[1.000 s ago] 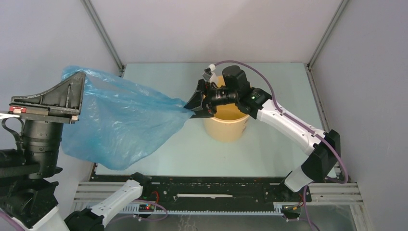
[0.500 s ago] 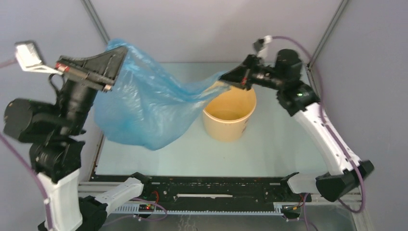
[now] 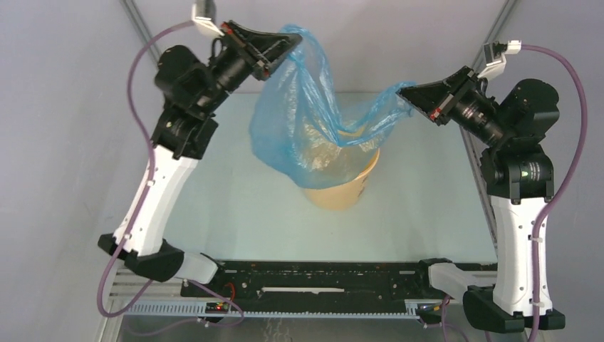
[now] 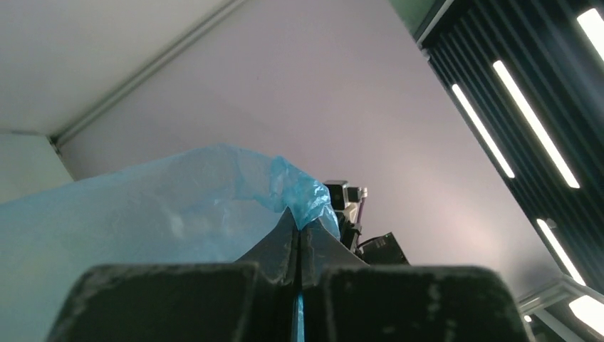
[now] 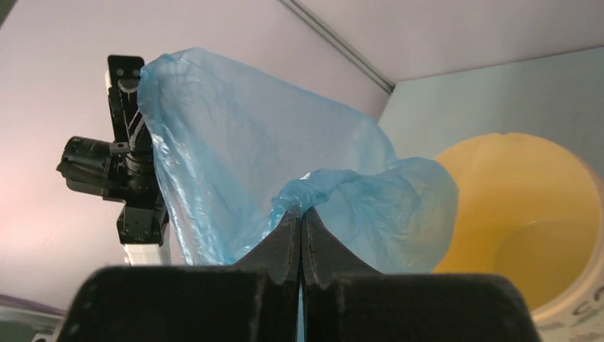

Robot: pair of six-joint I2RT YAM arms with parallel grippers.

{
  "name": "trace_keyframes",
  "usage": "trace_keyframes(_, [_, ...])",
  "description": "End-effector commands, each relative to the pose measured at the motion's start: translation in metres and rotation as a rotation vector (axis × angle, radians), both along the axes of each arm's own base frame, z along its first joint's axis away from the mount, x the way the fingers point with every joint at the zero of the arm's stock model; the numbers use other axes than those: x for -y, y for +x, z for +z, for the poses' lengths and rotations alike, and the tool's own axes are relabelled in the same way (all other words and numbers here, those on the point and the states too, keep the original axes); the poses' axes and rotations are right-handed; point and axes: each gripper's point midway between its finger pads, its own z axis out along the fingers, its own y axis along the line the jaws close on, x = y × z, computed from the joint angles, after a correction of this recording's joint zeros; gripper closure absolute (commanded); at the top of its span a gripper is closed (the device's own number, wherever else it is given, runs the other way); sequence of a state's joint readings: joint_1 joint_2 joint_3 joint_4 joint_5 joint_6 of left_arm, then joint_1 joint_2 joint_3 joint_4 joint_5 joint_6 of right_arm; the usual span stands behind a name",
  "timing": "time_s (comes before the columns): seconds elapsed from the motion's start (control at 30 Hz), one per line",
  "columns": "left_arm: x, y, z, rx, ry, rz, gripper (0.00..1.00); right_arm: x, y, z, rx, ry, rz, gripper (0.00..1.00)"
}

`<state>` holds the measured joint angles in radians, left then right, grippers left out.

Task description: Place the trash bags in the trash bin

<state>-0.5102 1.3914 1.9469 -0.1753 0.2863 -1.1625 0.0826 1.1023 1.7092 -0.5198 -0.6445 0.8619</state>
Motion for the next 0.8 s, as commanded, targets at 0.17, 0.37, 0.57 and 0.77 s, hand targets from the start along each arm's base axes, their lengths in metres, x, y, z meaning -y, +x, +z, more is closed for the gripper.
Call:
trace_keyframes(0.17, [0.026, -0.003, 0.006, 0.033, 0.012, -0.102, 1.0, 0.018, 0.014, -0.035, -0.066, -0.108, -0.042, 1.0])
trace_keyframes(0.37, [0.031, 0.017, -0.023, -0.024, 0.073, -0.088, 1.0, 0.016, 0.024, -0.041, -0.084, -0.113, -0.021, 1.0])
trace_keyframes(0.57, [0.035, 0.038, -0.065, -0.115, 0.112, -0.062, 1.0, 0.036, 0.026, -0.028, -0.041, -0.178, -0.115, 1.0])
trace_keyframes(0.77, [0.055, 0.047, -0.063, -0.112, 0.114, -0.102, 1.0, 0.043, 0.029, -0.021, -0.034, -0.179, -0.133, 1.0])
